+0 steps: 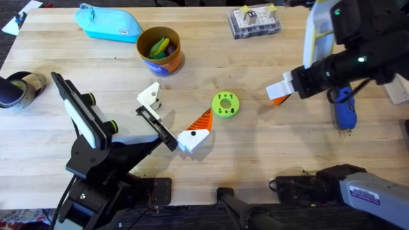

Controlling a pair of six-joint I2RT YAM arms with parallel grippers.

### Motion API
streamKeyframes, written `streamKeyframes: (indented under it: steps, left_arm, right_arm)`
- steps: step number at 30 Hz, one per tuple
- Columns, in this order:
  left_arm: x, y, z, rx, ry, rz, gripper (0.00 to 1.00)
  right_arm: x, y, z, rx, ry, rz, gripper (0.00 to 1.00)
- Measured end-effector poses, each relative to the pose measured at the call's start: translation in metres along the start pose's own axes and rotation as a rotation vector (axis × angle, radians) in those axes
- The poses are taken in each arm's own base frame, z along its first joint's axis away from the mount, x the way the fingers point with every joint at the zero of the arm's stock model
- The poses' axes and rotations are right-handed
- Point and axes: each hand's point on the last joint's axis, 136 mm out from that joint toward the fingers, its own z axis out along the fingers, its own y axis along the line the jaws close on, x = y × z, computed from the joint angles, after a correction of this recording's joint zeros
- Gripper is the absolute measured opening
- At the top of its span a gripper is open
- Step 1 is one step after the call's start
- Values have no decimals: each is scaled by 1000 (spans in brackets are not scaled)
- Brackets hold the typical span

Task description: Pick up the gripper from the table and insert it into the empty holder that is missing its gripper. Then pick up a screw, insert it into the mounting hole, and use the screwdriver to tighten it. Finally, clean up the table by picking up the vegetable and placing it into the bucket.

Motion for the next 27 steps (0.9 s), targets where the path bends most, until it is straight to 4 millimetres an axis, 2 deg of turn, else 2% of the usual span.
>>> streamKeyframes:
  steps: [2, 5, 12, 17, 27]
  left_arm:
    - [0, 0, 0, -1, 3, -2, 993]
    - [0, 0, 0, -2, 3, -3, 993]
    - [-1, 1, 0, -4, 3, -3, 993]
    - [-1, 1, 0, -4, 3, -3, 993]
    - [0, 1, 0, -4, 3, -3, 993]
  right_arm:
    - [3, 0, 8, -4, 33, 1, 820]
    - [2, 1, 9, -2, 44, -4, 820]
    - [-19, -12, -8, 80, -9, -15, 820]
    - [-6, -18, -10, 119, 46, -11, 820]
    - [9, -30, 23, 118, 202, 17, 820]
